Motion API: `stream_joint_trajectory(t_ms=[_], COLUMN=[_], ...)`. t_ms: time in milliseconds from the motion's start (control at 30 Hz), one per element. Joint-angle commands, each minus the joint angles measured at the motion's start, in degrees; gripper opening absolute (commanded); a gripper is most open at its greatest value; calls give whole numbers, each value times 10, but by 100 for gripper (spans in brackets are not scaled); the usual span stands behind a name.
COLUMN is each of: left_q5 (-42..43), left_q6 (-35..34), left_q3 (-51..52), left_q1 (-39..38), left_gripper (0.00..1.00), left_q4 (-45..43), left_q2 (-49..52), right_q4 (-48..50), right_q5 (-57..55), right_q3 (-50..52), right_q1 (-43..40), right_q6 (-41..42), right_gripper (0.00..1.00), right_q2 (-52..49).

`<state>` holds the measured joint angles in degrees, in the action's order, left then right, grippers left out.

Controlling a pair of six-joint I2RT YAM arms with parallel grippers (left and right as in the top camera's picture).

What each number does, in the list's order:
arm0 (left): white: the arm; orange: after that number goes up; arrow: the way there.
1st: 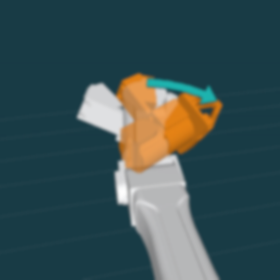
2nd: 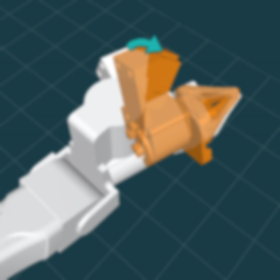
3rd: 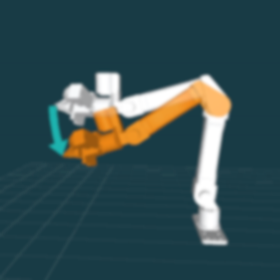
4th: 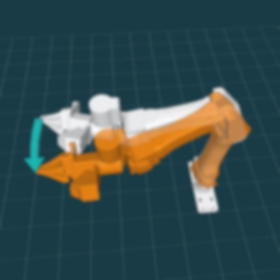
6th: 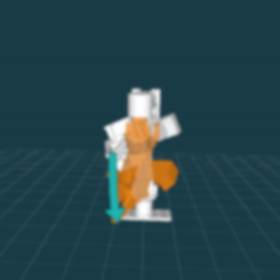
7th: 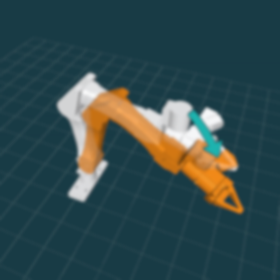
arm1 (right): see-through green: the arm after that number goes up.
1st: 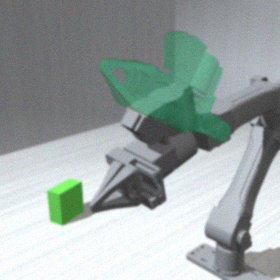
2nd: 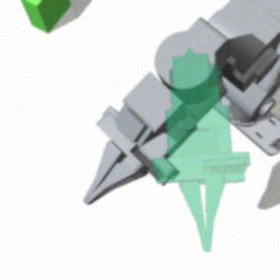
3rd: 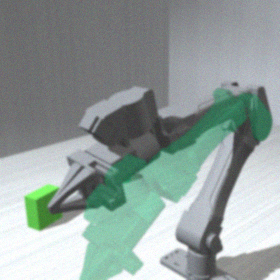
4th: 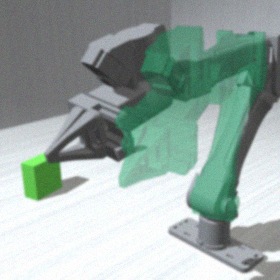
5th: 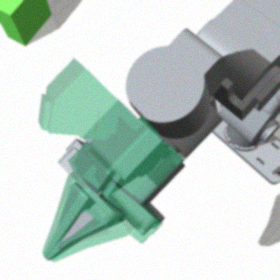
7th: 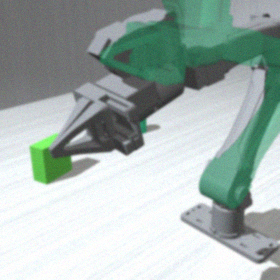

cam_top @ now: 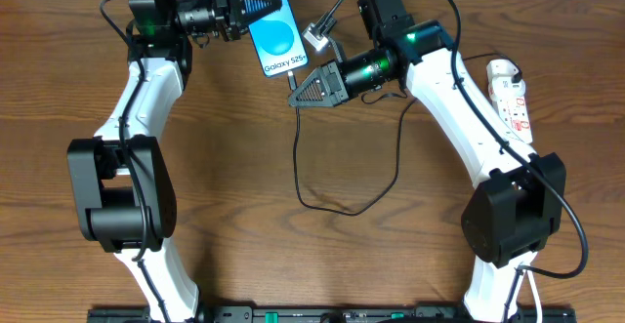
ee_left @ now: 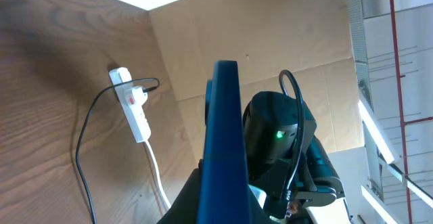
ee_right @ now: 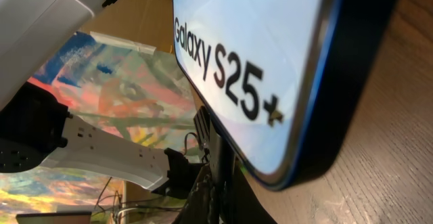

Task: Plug charger to phone and switch on socket

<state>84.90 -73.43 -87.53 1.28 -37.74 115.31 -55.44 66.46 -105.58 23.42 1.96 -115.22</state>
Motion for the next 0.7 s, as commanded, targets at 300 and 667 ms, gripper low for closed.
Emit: stream_joint_trajectory(t_ms=[300, 667], left_q5=[6, 6], left_q6=[14, 16], left_q3=[-9, -9], left_q1=[-2, -2], left_gripper=[8, 8], left_q4=[-5, -5], left_q2=[-11, -11], right_q4=[3, 3], right_q5=[16, 16], right_q3=[-3, -3], right_q1=[5, 8], right_q6=[1, -3], right_gripper=[1, 1], right_q2=[9, 9])
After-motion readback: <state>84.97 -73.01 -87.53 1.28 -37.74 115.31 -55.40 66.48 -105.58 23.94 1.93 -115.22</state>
